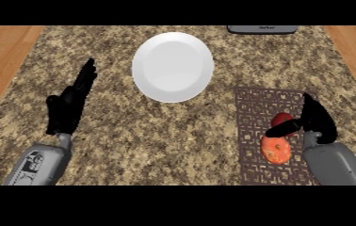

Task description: Pick the tomato from the placemat and place it in the plate

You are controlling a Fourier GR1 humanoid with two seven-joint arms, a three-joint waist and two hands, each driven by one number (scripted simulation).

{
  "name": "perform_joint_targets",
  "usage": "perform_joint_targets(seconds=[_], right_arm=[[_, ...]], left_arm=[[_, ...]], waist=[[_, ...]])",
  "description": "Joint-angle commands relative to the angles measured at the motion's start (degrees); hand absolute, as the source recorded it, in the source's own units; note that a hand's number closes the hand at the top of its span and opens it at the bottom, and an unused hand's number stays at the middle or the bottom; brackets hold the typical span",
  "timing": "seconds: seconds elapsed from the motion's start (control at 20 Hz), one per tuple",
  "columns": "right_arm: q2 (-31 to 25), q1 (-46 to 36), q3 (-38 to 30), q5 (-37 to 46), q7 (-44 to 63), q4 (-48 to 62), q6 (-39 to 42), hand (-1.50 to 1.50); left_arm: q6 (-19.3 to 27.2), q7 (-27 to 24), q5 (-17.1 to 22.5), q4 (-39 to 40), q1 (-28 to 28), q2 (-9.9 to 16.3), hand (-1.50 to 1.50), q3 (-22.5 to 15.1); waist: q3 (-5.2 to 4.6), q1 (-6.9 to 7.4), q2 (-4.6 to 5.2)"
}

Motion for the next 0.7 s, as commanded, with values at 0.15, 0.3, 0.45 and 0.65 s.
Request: perform_joint_targets(seconds=[0.15,0.3,0.45,0.65], right_arm=[[3.92,1.67,-1.5,2.69,1.44,3.74,0.08,-1.5],[4.38,-3.31,-4.74,2.84,-2.88,11.52,0.45,-1.5],[3.28,1.17,-5.03,4.26,-8.09,9.83,-0.68,1.5],[5.35,2.14,-2.85,10.07,-5.77,8.05,-3.96,1.5]], left_arm=[[-1.05,-0.21,-2.76,0.97,0.35,-1.92,0.0,1.74],[-1.92,2.58,-3.49,-1.36,-0.54,-2.64,0.0,2.56],[-1.83,1.79,-5.19,2.3,-3.23,-4.58,0.0,3.0],[-6.81,1.71,-2.03,-0.21,0.02,-0.99,0.0,7.17]], waist=[[0.0,-0.1,-0.01],[0.01,0.09,0.04],[0.01,-0.19,0.04],[0.0,-0.04,-0.03]])
